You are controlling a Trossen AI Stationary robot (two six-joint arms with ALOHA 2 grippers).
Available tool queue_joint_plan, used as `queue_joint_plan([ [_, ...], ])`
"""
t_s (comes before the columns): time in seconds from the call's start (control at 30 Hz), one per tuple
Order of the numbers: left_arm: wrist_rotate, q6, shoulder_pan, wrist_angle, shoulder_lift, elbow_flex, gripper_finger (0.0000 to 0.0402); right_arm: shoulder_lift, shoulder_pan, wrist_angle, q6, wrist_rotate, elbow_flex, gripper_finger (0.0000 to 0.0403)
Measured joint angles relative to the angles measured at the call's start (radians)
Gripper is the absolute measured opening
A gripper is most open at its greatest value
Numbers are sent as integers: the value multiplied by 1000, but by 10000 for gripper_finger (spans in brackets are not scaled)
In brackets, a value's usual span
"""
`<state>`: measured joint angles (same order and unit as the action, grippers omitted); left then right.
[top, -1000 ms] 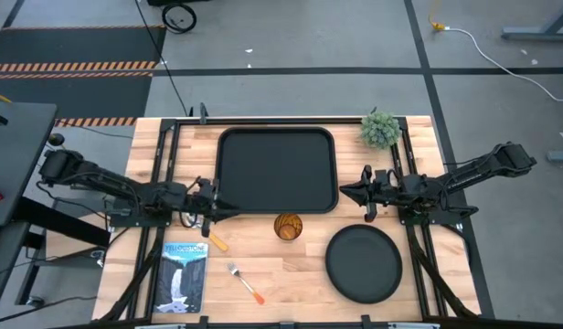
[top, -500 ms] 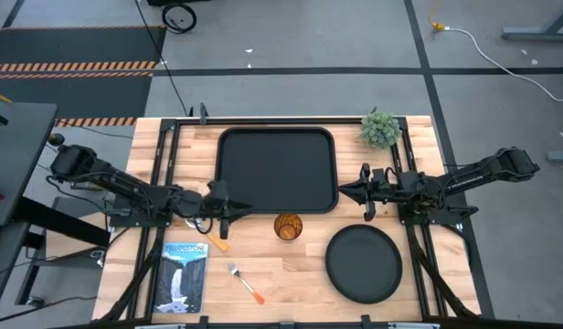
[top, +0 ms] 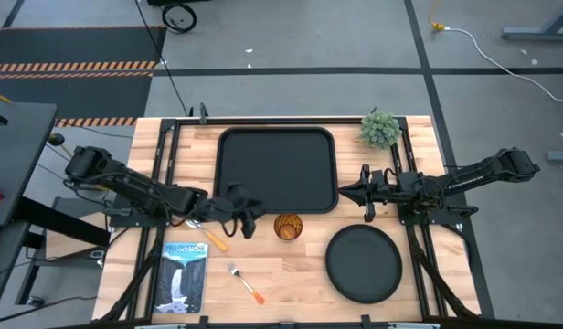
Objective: Pick and place plate/cup/fork/spoon on tray
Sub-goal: Put the brown glass on the black tray
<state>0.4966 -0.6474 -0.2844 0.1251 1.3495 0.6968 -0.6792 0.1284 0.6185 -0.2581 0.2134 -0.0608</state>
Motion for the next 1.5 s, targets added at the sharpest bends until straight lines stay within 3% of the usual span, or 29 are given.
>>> queue_joint_plan([
  [0.13, -10, -34, 2, -161, 33, 103, 203, 7, -1, -34, 21, 1, -19, 32],
  [0.33, -34, -85, 11, -362, 109, 256, 189, 26, -1, -198, 78, 30, -107, 32],
  [0.53, -107, -129, 56, -446, 220, 393, 179, 38, -1, -369, 107, 99, -188, 32],
  [0.93, -173, -89, 85, -817, 448, 744, 178, 45, 0, -423, 109, 107, -199, 32],
  [1.5, -253, -48, 85, -862, 519, 782, 178, 45, 0, -408, 101, 107, -199, 32],
])
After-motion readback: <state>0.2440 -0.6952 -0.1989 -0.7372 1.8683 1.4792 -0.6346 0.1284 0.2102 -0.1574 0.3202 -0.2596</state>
